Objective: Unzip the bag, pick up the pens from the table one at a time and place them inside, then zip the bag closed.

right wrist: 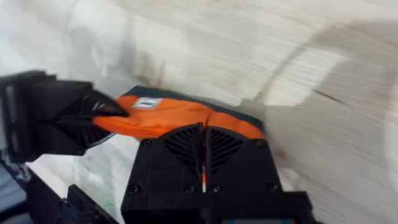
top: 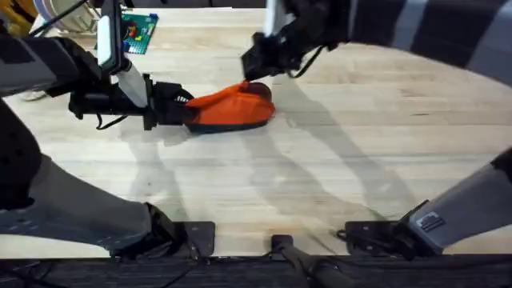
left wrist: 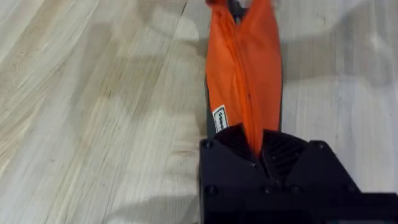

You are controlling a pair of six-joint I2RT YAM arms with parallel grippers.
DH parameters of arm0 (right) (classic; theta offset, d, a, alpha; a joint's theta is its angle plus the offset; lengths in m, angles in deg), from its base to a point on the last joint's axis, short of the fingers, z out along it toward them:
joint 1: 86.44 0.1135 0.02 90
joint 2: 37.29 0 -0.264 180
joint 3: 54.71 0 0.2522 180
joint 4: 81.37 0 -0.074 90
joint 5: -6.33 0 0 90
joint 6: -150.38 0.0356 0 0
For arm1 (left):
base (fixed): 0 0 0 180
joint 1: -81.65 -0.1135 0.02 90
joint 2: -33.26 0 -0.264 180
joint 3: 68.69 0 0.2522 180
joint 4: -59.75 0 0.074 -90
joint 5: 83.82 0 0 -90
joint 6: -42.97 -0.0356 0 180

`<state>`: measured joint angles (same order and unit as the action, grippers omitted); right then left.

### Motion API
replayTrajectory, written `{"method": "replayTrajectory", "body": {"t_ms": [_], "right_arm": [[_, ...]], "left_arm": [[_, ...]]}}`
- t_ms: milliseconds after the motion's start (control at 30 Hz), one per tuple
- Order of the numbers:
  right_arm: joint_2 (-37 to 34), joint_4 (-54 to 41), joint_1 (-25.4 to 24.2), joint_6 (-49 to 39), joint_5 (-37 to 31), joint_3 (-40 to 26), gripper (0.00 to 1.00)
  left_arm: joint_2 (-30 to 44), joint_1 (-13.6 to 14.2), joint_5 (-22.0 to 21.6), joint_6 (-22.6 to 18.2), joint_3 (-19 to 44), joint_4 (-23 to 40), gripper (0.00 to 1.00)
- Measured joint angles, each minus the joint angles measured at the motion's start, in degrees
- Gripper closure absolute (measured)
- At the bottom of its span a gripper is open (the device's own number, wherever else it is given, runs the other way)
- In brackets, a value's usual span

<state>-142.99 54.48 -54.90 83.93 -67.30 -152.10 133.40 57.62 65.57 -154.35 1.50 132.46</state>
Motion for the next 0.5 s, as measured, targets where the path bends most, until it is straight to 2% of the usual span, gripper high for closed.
{"method": "replayTrajectory", "body": {"t_ms": [300, 500], "right_arm": [[3.2, -4.9, -9.4, 0.0, -0.7, 0.0, 0.971], [3.2, -7.1, -12.9, -0.8, -3.1, 0.0, 0.971]], "left_arm": [[0.0, 0.0, 0.4, 0.1, 0.0, 0.2, 0.957], [0.0, 0.0, 0.0, 0.1, 0.0, 0.2, 0.957]]}}
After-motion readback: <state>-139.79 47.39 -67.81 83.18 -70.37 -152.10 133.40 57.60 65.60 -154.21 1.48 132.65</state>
